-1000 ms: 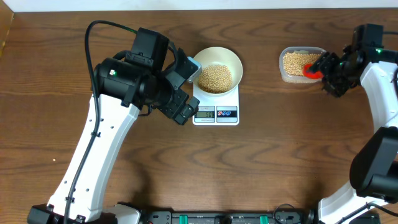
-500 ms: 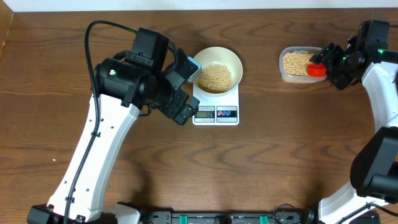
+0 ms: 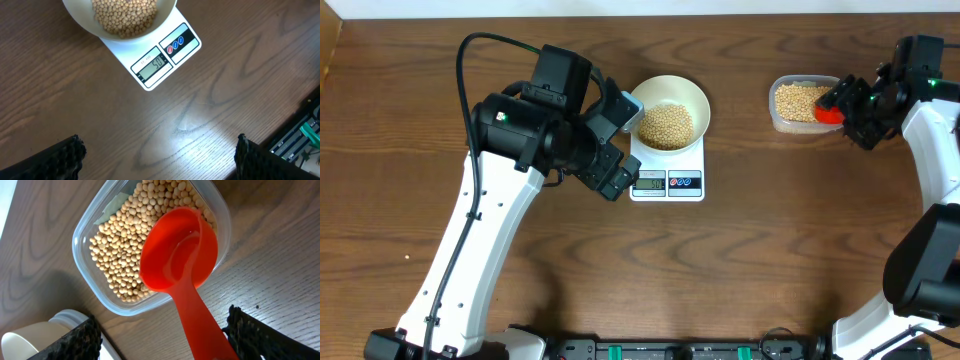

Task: Scoop item into bowl and weigh 50g on scale
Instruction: 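Lay the scoop down in the tub and open the right gripper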

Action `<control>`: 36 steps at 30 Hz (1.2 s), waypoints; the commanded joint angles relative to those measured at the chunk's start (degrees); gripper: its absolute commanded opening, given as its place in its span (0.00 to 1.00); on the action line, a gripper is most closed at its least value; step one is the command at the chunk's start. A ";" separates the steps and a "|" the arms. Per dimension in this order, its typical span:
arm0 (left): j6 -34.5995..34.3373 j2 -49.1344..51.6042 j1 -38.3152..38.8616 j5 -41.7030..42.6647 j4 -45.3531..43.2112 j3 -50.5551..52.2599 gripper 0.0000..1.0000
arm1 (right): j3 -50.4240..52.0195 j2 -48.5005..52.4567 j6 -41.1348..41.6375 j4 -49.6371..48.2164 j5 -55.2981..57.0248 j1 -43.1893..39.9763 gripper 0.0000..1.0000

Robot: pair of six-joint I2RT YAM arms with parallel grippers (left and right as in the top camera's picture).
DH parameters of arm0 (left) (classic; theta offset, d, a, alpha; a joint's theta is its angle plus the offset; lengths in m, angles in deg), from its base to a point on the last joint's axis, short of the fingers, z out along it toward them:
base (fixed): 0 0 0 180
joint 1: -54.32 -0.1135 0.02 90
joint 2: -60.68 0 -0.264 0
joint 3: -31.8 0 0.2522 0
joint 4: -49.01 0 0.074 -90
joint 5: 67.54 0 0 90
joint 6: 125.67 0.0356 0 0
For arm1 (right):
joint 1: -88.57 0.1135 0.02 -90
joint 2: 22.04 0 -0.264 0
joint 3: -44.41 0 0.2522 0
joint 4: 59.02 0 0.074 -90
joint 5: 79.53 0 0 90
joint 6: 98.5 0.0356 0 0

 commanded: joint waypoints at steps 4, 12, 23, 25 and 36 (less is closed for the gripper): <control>-0.55 -0.92 0.02 -0.37 0.02 -0.57 0.98 | 0.26 -0.09 -2.47 -1.55 0.52 0.35 0.81; -0.55 -0.92 0.02 -0.37 0.02 -0.57 0.98 | 0.26 0.28 -5.31 -4.83 0.44 1.46 0.84; -0.55 -0.92 0.02 -0.37 0.02 -0.57 0.98 | 0.26 1.79 -9.53 -6.08 0.20 3.13 0.81; -0.55 -0.92 0.02 -0.37 0.02 -0.57 0.98 | 0.26 1.92 -9.51 -5.27 0.02 3.10 0.80; -0.55 -0.92 0.02 -0.37 0.02 -0.57 0.98 | 0.26 1.92 -10.05 -0.76 0.26 -0.96 0.81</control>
